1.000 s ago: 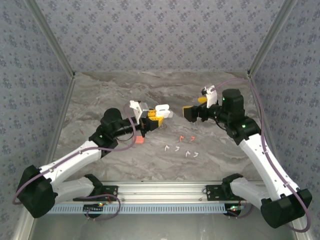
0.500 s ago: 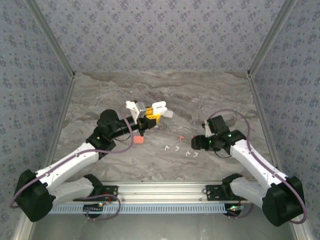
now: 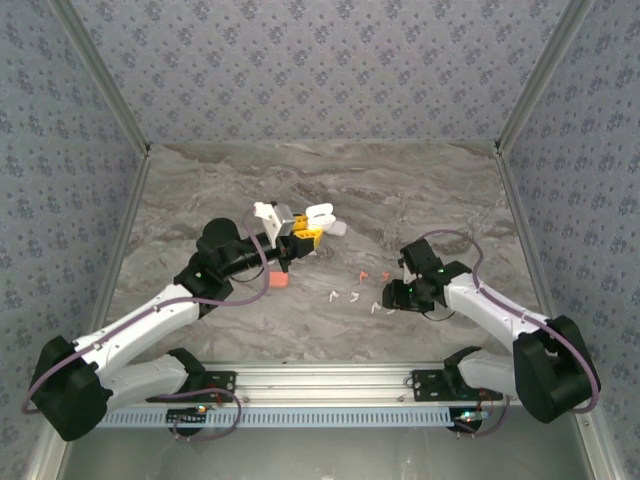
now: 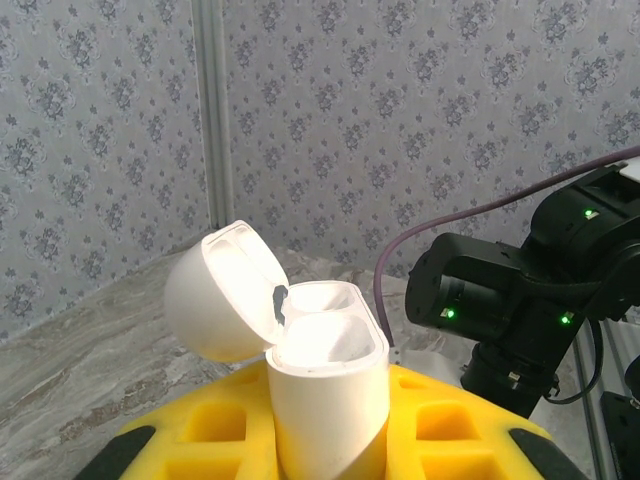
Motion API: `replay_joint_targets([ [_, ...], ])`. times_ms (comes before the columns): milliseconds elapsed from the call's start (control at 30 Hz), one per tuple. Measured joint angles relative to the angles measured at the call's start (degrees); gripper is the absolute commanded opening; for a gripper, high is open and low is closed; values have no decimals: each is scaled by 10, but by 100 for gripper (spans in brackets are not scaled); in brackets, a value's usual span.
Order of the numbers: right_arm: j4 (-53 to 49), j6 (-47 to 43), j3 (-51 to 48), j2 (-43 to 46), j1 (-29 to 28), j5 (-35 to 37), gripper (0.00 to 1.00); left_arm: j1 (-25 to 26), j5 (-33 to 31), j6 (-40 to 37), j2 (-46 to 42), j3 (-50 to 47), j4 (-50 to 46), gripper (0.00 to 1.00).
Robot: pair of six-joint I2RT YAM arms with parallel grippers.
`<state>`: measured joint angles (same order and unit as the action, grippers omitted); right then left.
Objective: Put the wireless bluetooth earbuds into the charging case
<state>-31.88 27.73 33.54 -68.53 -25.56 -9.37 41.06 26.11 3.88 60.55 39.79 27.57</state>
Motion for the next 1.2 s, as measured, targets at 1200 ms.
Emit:
replay_joint_targets([
  [1200,-3,-33,47,-14,-46,67,21,0,0,3,7,0,-6,4],
])
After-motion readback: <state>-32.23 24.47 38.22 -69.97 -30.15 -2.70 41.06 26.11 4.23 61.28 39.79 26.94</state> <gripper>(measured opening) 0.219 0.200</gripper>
